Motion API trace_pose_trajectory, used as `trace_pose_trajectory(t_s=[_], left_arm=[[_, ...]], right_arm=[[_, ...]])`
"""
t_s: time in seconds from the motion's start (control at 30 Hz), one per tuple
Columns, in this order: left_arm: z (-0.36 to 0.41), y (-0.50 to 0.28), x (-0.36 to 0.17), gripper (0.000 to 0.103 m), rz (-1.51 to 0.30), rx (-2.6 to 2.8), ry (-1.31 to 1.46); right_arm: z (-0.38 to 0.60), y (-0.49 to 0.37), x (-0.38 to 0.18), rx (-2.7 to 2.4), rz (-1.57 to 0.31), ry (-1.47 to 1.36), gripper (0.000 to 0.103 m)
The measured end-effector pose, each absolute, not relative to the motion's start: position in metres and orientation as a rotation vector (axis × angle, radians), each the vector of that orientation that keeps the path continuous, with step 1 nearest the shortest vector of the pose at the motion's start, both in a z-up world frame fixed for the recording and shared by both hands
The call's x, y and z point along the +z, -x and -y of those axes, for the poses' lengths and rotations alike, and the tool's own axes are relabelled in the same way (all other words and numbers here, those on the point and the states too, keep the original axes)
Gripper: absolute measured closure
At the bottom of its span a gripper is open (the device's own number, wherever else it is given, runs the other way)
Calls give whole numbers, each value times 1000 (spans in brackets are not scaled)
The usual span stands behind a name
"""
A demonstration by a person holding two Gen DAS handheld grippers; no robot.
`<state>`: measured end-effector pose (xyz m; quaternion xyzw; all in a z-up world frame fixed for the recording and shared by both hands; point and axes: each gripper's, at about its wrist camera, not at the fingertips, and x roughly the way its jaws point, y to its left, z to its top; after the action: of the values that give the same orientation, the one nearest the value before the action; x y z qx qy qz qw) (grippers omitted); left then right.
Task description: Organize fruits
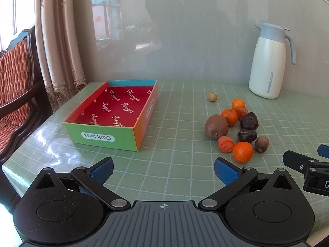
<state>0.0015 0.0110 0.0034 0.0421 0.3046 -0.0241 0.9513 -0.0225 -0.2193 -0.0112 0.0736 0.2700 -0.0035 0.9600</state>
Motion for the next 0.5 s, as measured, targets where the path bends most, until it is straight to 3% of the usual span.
trace_pose_trajectory(t_s=[0.5], left_arm=[[-12,-1,4,0,-617,-48,-84]], right_arm=[[219,22,-12,-9,-544,-156,0]])
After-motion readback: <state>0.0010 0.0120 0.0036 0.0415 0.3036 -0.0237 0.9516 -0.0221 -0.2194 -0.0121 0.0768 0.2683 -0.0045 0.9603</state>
